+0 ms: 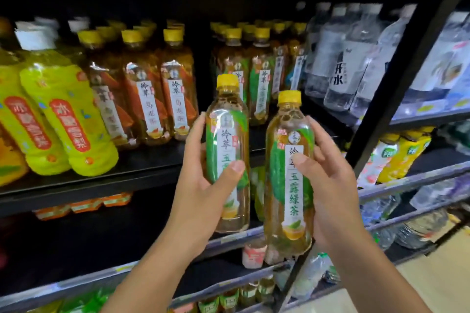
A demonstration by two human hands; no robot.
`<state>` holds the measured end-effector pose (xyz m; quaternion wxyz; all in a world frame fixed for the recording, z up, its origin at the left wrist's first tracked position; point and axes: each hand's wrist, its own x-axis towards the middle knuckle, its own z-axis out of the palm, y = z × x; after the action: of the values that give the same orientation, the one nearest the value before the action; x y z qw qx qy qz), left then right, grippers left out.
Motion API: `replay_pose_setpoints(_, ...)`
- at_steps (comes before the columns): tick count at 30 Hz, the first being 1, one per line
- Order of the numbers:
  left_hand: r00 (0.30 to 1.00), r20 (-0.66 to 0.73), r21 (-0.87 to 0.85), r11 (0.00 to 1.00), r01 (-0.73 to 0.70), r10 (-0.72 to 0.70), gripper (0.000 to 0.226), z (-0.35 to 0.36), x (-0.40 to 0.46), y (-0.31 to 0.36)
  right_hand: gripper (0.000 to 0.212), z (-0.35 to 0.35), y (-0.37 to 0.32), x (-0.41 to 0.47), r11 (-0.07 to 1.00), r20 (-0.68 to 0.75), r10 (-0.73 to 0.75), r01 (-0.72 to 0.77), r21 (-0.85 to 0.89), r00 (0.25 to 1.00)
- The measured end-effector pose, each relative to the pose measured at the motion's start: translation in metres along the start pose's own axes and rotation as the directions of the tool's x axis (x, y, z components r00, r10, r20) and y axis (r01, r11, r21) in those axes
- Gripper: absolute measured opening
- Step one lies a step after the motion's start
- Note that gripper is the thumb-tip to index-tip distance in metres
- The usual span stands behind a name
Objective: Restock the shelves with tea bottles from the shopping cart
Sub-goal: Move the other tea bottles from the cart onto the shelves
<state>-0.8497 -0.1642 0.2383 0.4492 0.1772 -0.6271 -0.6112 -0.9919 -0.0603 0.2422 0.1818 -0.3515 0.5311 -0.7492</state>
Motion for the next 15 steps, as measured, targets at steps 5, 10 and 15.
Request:
replay_pose_setpoints(5,0.993,0.009,0.053,0.992,-0.116,0.115,0.080,0.016,0.033,0.000,0.057,-0.008,-0.002,0.036,0.997,-0.029,-0.072,0.073,0.022,0.997)
replay_pose_setpoints(10,0.981,0.009,0.100,0.976,-0.193,0.193,0.079,0.033,0.061,0.000,0.057,-0.006,-0.011,0.079,0.990,0.070,-0.140,0.139,0.011,0.988)
replay_pose_setpoints(15,0.974,-0.057,0.139,0.968,-0.210,0.220,0.081,0.044,0.086,0.004,0.057,-0.002,-0.018,0.117,0.986,0.156,-0.161,0.151,0.075,0.974)
